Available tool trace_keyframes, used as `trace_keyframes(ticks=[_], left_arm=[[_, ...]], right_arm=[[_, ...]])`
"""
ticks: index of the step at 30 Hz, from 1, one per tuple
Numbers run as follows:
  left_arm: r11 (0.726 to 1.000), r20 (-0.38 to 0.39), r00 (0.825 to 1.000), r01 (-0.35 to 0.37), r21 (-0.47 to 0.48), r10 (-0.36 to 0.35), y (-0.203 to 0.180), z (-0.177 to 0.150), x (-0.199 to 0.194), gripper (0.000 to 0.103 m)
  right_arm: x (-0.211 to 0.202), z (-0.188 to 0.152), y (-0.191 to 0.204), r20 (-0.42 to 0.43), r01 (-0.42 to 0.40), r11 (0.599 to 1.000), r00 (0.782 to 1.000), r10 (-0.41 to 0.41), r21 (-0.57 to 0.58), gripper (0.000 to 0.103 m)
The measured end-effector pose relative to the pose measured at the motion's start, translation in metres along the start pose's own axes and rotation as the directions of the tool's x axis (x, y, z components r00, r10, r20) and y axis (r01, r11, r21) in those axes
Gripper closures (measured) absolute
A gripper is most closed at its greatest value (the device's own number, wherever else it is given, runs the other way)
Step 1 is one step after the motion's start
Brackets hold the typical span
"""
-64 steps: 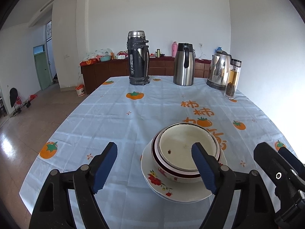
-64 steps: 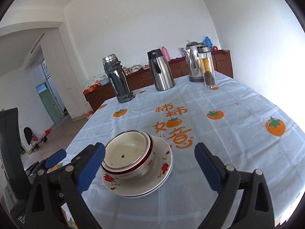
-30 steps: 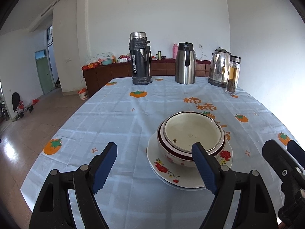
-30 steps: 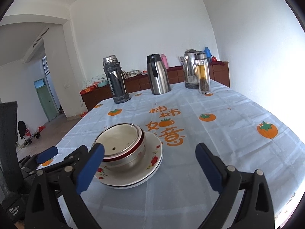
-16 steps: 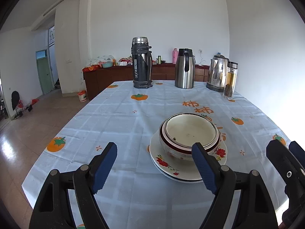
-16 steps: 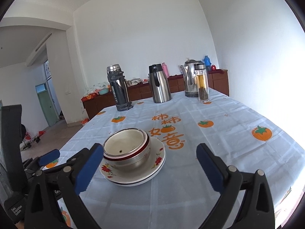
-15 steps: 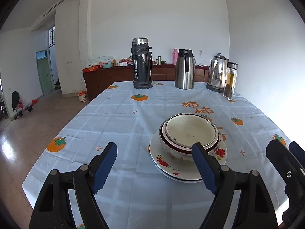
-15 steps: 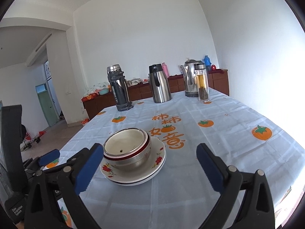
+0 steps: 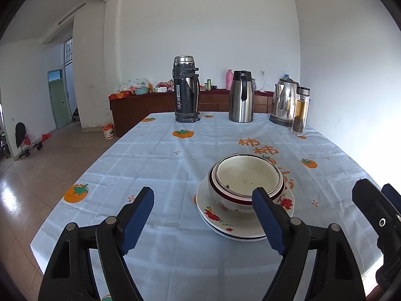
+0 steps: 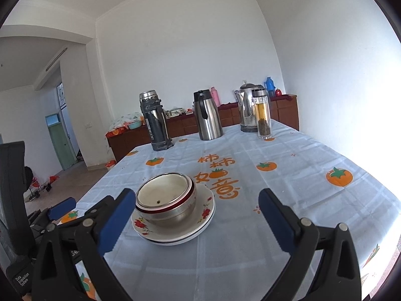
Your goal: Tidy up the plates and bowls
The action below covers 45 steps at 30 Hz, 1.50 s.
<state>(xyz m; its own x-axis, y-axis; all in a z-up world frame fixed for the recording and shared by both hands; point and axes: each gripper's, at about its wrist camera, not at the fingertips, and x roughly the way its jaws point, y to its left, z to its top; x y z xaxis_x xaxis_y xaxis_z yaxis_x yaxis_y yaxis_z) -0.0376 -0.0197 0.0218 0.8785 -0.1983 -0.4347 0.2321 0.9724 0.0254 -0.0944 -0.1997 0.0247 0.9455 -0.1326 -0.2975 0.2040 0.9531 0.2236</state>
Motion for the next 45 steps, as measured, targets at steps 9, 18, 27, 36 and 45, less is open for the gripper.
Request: trace_keyframes(ticks=[9,18,27,36,45], left_arm=[[0.999,0.016,1.0,-0.018,0.031,0.018,-0.005,-0.001,-0.001,0.021],[0.999,0.014,1.0,-0.015,0.037,0.015,-0.007,-0.001,-0.002,0.021],[1.0,0.011,1.0,-0.009,0.025,0.008,-0.008,0.0,-0.001,0.02],[0.999,0.044,0.998,-0.037,0.021,0.036,-0.008,0.0,-0.002,0.021],[0.999,0.057,0.998,-0.041,0.019,0.04,-0.008,0.001,-0.001,0.02]], right_arm=[[-0.001,0.002,0.0,0.009,0.009,1.0,1.0,-0.009,-0.003,0.003],[-0.002,0.003,-0.003,0.014,0.016,1.0,1.0,-0.016,0.0,0.003],[-0.005,0.004,-0.003,0.026,0.028,1.0,0.999,-0.027,-0.013,0.002],[-0.004,0.005,-0.005,0.027,0.028,1.0,0.999,-0.028,-0.003,0.002],[-0.003,0.006,-0.008,0.033,0.036,0.999,0.999,-0.035,-0.006,0.002]])
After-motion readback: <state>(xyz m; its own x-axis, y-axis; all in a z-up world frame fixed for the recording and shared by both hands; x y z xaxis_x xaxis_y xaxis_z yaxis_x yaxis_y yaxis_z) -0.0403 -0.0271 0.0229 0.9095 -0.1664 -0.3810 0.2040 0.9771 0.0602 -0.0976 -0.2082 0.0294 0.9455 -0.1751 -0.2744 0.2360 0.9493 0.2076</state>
